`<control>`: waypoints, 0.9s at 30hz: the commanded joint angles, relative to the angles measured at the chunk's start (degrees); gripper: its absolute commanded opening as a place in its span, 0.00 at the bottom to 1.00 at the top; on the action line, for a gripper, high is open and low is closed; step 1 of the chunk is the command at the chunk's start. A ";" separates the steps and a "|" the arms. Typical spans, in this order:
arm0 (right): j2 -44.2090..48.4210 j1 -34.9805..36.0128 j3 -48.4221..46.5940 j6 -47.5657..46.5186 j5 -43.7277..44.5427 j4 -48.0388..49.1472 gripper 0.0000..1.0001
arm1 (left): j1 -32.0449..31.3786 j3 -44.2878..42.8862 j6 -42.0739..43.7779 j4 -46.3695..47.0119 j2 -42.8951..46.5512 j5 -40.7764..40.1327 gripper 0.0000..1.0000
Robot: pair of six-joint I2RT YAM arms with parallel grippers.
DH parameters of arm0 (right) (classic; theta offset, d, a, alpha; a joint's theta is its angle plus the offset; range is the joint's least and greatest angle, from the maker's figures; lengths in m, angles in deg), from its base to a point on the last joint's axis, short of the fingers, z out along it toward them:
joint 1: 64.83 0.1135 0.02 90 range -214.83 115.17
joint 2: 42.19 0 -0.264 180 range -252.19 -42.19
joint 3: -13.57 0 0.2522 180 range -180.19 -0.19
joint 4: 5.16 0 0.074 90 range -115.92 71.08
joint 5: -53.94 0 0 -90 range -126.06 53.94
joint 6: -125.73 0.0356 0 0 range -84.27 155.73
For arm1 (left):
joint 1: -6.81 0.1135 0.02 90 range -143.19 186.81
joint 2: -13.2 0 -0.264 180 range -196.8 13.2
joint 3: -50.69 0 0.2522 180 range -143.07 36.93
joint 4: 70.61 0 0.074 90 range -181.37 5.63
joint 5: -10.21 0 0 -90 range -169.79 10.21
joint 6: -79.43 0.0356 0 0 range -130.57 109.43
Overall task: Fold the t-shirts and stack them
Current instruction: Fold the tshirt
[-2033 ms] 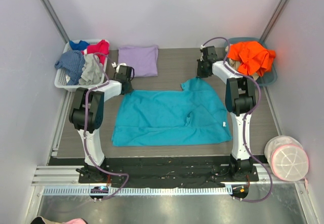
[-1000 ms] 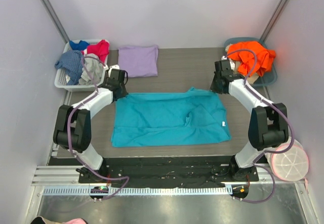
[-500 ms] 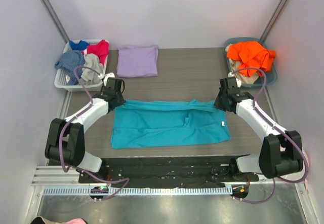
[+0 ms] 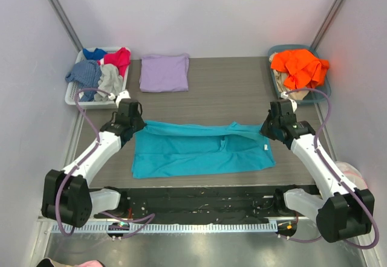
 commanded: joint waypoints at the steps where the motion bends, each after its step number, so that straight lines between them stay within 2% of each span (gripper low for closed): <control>1: 3.13 0.11 1.36 1.65 0.43 -2.03 0.01 | 0.11 3.22 -2.36 -0.98 4.88 1.91 0.00; 7: 4.97 0.20 3.12 3.85 2.36 -2.56 0.01 | -0.07 6.56 -4.12 -2.47 11.38 3.15 0.00; 18: 4.36 0.11 4.44 4.73 3.86 -2.82 0.02 | -0.86 11.21 -7.02 -5.73 16.65 5.00 0.00; 25: 4.01 0.20 4.79 4.56 3.59 -2.73 0.02 | -1.39 16.49 -13.78 -8.19 22.19 4.39 0.06; 27: 3.75 0.11 4.79 4.38 3.59 -2.82 0.02 | -1.47 17.72 -15.37 -10.11 23.95 3.25 0.13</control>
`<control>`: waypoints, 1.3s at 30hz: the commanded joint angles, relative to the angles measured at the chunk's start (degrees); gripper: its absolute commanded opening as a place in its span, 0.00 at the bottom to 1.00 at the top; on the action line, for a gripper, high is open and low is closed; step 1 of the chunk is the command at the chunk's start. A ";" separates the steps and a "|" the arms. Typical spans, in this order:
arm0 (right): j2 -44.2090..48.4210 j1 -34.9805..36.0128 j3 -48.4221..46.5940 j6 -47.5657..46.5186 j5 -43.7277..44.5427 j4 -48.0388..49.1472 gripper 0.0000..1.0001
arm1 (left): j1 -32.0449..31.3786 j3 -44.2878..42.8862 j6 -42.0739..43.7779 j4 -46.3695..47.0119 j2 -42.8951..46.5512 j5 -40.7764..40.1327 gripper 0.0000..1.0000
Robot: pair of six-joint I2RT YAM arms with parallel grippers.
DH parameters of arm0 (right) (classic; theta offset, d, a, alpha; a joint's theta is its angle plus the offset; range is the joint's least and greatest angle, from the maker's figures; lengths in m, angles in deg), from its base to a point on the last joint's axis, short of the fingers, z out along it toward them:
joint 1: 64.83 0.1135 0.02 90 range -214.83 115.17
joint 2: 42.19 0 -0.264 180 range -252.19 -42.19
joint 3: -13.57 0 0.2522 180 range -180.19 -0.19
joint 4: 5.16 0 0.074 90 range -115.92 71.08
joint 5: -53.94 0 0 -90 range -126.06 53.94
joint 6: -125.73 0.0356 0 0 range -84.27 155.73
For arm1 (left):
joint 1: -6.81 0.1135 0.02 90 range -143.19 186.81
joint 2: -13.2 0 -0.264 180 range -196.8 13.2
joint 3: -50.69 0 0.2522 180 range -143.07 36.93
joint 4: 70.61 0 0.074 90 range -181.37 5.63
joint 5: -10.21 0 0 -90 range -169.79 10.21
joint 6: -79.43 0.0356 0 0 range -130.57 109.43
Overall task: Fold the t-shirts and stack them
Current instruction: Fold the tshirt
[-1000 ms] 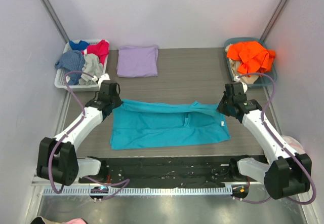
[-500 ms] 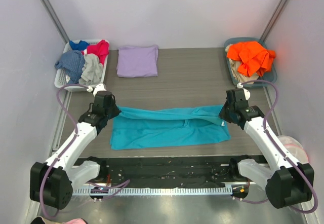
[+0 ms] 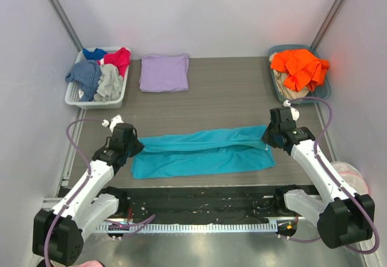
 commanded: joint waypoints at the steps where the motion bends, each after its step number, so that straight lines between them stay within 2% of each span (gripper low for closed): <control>1: -0.10 0.18 -0.04 0.49 1.47 0.04 0.02 | -0.29 1.98 -5.93 -3.54 5.31 -2.40 0.17; 2: -0.36 0.18 0.05 0.40 1.30 -0.04 0.02 | -0.29 2.16 -6.37 -3.98 6.11 -3.01 0.21; 3: -0.45 0.09 0.14 0.58 0.95 -0.04 0.02 | -0.29 2.51 -6.73 -4.77 6.72 -3.19 0.30; 8: -0.63 0.09 1.19 1.02 0.68 -0.40 0.04 | -0.29 1.99 -7.78 -7.41 9.80 -4.16 0.35; 9: -0.54 0.18 1.37 1.28 0.68 -0.48 0.05 | -0.38 1.64 -7.61 -8.02 9.98 -4.25 0.39; 11: -0.45 0.18 1.98 1.72 0.51 -0.49 0.09 | -0.29 1.20 -7.09 -8.56 10.68 -4.33 0.40; 12: -0.54 0.09 2.07 1.72 0.42 -0.48 0.12 | -0.38 0.67 -7.00 -9.08 10.77 -4.33 0.39; 15: -0.63 0.18 1.98 2.16 0.15 -1.27 0.32 | -0.38 -0.21 -6.47 -9.35 10.95 -3.99 0.38; 17: -0.45 0.09 1.72 2.33 0.15 -1.63 0.38 | -0.38 -0.56 -6.12 -9.35 10.86 -3.72 0.38; 18: -0.10 0.09 1.63 2.51 0.41 -2.06 0.48 | -0.38 -1.08 -5.77 -9.35 10.60 -3.63 0.38; 19: 0.16 0.09 1.46 2.60 0.42 -2.33 0.53 | -0.38 -1.18 -5.50 -9.35 10.42 -3.54 0.38; 22: 1.21 0.09 0.32 3.21 1.12 -2.95 0.64 | -0.38 -1.62 -4.71 -9.35 10.07 -3.28 0.38; 27: -0.80 0.18 -1.44 1.38 0.42 0.56 0.65 | -0.29 -2.14 -3.22 -8.03 9.46 -2.93 0.39; 30: -5.98 0.35 -3.73 -0.64 -1.33 3.01 0.65 | -0.38 -2.58 -1.46 -4.70 7.61 -1.09 0.40; 34: -11.08 1.23 -7.15 -3.46 -5.89 7.59 0.64 | -0.38 -4.34 1.88 0.31 1.47 1.90 0.46; 37: -15.12 4.12 -10.65 -7.14 -8.36 11.11 0.64 | -0.56 -6.80 4.51 1.81 -3.45 1.82 0.48; 39: -18.88 8.86 -13.30 -9.78 -8.46 11.20 0.64 | -0.56 -8.29 5.66 1.81 -5.66 1.56 0.50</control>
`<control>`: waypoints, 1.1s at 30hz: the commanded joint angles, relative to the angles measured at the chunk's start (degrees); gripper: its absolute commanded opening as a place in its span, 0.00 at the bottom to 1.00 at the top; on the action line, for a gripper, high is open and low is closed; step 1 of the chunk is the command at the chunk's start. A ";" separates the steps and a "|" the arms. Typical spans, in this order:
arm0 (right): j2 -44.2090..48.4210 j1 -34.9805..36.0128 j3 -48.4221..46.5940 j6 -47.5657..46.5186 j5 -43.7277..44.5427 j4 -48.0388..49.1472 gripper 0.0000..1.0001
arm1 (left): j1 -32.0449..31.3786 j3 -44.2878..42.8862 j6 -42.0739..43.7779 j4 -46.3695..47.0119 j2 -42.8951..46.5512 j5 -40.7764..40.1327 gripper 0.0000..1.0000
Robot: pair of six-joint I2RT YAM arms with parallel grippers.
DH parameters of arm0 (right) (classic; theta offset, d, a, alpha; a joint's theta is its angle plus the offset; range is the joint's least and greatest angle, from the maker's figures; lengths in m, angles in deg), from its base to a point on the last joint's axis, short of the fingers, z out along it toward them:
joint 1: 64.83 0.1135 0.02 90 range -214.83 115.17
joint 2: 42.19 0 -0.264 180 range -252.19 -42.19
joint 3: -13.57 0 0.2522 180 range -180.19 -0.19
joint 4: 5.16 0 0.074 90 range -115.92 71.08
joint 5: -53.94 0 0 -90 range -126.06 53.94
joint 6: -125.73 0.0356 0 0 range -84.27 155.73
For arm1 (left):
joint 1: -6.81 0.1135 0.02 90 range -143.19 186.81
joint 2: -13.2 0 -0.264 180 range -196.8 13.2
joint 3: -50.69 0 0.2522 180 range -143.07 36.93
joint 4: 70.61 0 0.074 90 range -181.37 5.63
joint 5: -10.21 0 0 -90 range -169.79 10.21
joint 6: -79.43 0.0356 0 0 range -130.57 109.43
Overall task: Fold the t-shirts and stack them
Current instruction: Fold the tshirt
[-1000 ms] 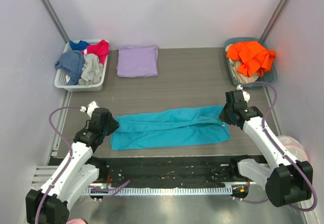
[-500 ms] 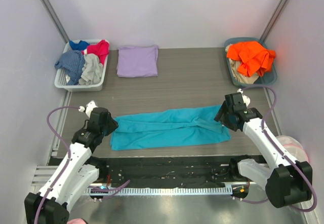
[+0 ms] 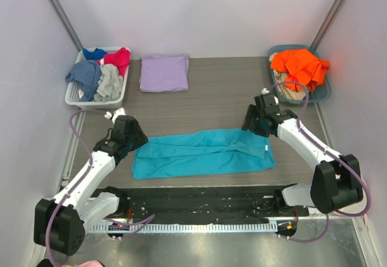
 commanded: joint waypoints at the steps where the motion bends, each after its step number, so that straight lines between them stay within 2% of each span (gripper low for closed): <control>1: -5.31 7.45 -9.06 -8.64 -3.37 5.46 0.64 | -0.21 -4.32 4.55 4.83 -3.26 1.05 0.51; 2: -6.45 11.82 -10.39 -9.80 -1.97 5.02 0.64 | -0.21 -4.32 4.72 5.27 -3.70 1.05 0.52; 4: -10.14 15.10 -13.02 -11.04 -0.39 5.02 0.64 | -0.21 -4.06 4.90 7.02 -4.14 1.84 0.53; 10: -15.95 17.49 -13.22 -7.97 -0.47 6.51 0.64 | -0.64 -5.89 6.21 10.18 -9.23 5.26 0.53; 14: -13.15 17.58 -11.37 -3.50 4.70 4.24 0.64 | -2.58 -8.62 9.46 13.43 -13.97 8.77 0.53; 16: -10.61 17.58 -10.50 -1.38 11.20 2.04 0.65 | -5.11 -11.59 12.00 15.63 -17.74 9.75 0.61; 18: -4.99 17.49 -9.79 1.68 14.46 -1.04 0.65 | -6.97 -14.76 13.59 16.43 -21.08 10.81 0.64; 21: 3.45 17.40 -8.30 4.07 16.23 -3.76 0.65 | -10.31 -23.19 17.37 17.66 -29.87 16.85 0.68; 22: 5.21 17.40 -8.12 4.60 16.06 -4.47 0.65 | -11.71 -28.35 18.68 17.58 -32.41 18.87 0.69; 24: 9.68 17.40 -8.20 5.30 15.97 -7.02 0.65 | -12.68 -33.82 22.55 17.23 -41.02 25.70 0.71; 28: 15.24 17.40 -8.73 6.44 13.16 -9.57 0.65 | -14.88 -50.49 27.30 12.15 -56.32 38.82 0.71; 31: 18.04 17.49 -9.26 6.97 12.54 -12.11 0.65 | -16.55 -59.13 29.77 8.27 -66.43 45.75 0.70; 33: 18.93 17.49 -9.61 7.06 12.46 -12.82 0.65 | -17.43 -61.70 30.56 6.86 -71.70 48.24 0.69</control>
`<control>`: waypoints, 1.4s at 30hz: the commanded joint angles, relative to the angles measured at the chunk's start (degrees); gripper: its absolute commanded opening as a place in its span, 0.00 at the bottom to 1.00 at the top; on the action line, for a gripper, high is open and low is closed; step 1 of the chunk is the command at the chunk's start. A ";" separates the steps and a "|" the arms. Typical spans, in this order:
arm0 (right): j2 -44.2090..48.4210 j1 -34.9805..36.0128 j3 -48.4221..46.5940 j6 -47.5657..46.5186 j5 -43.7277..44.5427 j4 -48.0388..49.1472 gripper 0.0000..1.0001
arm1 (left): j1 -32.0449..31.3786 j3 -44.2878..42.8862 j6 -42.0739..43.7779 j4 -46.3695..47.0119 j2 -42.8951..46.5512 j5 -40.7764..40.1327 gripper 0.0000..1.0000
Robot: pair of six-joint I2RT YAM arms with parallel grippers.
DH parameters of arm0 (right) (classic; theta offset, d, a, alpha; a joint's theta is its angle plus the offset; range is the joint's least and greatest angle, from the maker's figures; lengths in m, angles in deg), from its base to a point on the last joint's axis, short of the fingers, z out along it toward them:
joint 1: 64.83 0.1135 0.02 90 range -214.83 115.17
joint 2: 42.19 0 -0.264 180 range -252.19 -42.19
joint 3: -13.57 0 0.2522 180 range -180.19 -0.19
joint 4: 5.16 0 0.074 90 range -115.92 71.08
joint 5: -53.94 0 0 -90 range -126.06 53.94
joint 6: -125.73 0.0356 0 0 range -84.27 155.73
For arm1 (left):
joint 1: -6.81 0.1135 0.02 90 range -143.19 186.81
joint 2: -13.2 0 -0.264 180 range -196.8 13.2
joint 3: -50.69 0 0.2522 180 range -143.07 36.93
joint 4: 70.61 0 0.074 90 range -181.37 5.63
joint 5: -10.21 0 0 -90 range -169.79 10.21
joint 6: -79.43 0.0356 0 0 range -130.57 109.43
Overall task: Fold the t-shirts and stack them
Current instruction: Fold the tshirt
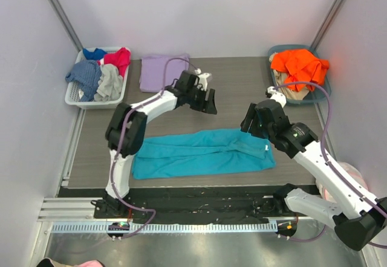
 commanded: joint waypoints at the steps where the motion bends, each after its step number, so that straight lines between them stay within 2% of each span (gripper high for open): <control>1: 3.06 -0.13 -1.70 1.88 -0.18 -3.90 0.65 | -2.72 -7.39 5.23 -6.00 -8.99 14.38 0.69; 11: 5.18 -0.13 -1.35 1.71 -0.09 -6.28 0.65 | -9.05 -7.49 5.58 -3.28 -12.69 20.19 0.73; 17: 6.06 -0.13 -1.17 1.88 0.17 -7.25 0.65 | -11.08 -6.97 6.20 -3.45 -13.92 20.20 0.76; 20: 6.50 -0.04 -1.17 2.06 0.35 -7.86 0.65 | -11.25 -7.49 6.02 -3.45 -15.06 20.11 0.69; 23: 7.11 -0.04 -0.91 2.15 0.61 -8.30 0.65 | -11.25 -8.37 5.67 -3.54 -15.77 19.24 0.52; 24: 7.29 -0.13 -0.73 2.23 0.70 -8.30 0.65 | -11.25 -8.98 5.58 -3.54 -16.21 18.89 0.40; 26: 7.73 -0.04 -0.47 2.49 0.70 -8.57 0.65 | -11.25 -9.51 5.41 -3.97 -16.74 18.36 0.29; 27: 7.91 -0.04 -0.12 2.58 0.70 -8.57 0.65 | -11.25 -10.21 5.49 -4.07 -17.26 18.01 0.17; 29: 8.35 -0.04 0.32 3.02 0.70 -8.66 0.65 | -11.17 -11.00 5.41 -4.77 -17.70 16.78 0.04; 30: 8.43 -0.04 0.76 3.20 0.61 -8.66 0.65 | -11.08 -11.88 5.15 -4.94 -17.97 15.99 0.00; 33: 8.70 -0.13 1.38 3.73 0.35 -8.48 0.65 | -9.50 -12.59 2.08 -3.64 -18.58 12.91 0.00; 42: 9.92 -0.04 1.99 5.48 0.17 -8.92 0.65 | 2.62 -10.13 -22.35 10.51 -17.79 -2.54 0.00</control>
